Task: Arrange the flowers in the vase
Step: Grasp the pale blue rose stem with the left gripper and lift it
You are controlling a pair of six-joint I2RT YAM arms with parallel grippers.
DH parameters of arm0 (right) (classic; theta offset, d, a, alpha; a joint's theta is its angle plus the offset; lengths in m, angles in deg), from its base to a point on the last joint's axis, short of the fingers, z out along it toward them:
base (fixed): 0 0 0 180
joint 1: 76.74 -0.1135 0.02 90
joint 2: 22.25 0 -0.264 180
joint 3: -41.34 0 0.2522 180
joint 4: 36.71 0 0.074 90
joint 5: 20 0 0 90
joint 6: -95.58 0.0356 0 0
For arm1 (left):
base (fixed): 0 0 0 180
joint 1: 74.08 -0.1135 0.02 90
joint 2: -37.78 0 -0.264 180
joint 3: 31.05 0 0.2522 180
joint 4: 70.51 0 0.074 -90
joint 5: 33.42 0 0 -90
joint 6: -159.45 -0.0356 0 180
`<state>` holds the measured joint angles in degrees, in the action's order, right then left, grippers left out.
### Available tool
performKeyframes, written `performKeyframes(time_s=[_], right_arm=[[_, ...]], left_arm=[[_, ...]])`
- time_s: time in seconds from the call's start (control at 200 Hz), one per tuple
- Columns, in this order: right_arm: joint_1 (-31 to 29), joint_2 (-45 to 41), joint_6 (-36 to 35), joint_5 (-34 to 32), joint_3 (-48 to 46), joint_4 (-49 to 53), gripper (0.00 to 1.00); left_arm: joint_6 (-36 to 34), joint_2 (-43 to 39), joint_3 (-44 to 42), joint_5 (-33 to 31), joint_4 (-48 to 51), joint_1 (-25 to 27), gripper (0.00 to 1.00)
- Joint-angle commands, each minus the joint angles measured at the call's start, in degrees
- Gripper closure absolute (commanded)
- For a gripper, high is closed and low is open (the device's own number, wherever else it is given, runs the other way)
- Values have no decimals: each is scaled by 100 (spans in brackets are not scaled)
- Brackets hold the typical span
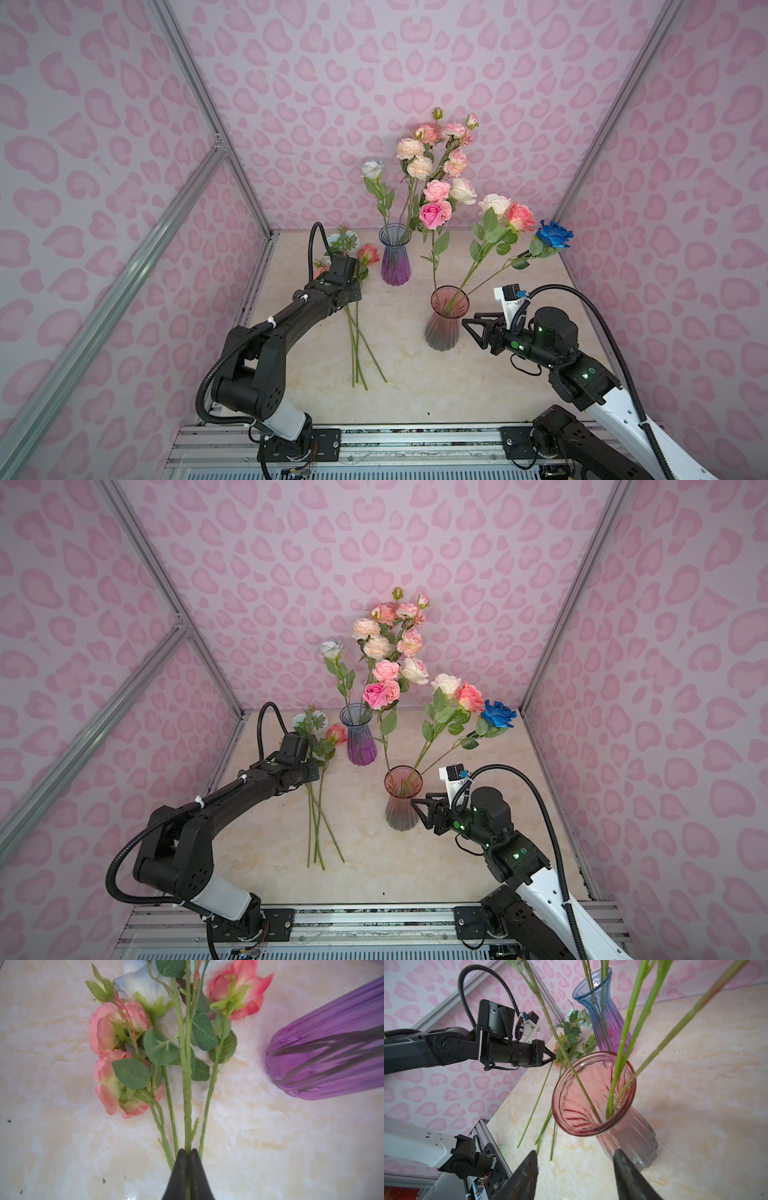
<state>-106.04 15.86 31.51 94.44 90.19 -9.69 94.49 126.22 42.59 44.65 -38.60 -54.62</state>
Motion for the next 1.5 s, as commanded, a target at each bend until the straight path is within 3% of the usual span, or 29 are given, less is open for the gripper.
performKeyframes(time_s=[0.0,0.32,0.57,0.72,0.87,1.18,1.495], right_arm=[[-22,17,33,90,67,-143,41],[-100,-13,34,-36,174,-87,41],[-216,-80,3,9,278,-164,41],[-374,-254,-9,243,178,-356,39],[-436,-424,-70,57,56,-323,39],[-519,-94,-232,328,369,-207,39],[-547,-256,-500,-297,567,115,40]], left_arm=[[-34,-470,-76,231,23,14,97],[-165,-2339,-471,971,-257,60,97],[-468,-4199,-698,909,-655,169,97],[-830,-4669,-919,1271,-1184,258,97],[-1014,-5113,-1368,1379,-2196,395,97],[-1084,-4697,-533,1877,-3350,645,97],[-1563,-3993,265,1782,-4276,1875,97]])
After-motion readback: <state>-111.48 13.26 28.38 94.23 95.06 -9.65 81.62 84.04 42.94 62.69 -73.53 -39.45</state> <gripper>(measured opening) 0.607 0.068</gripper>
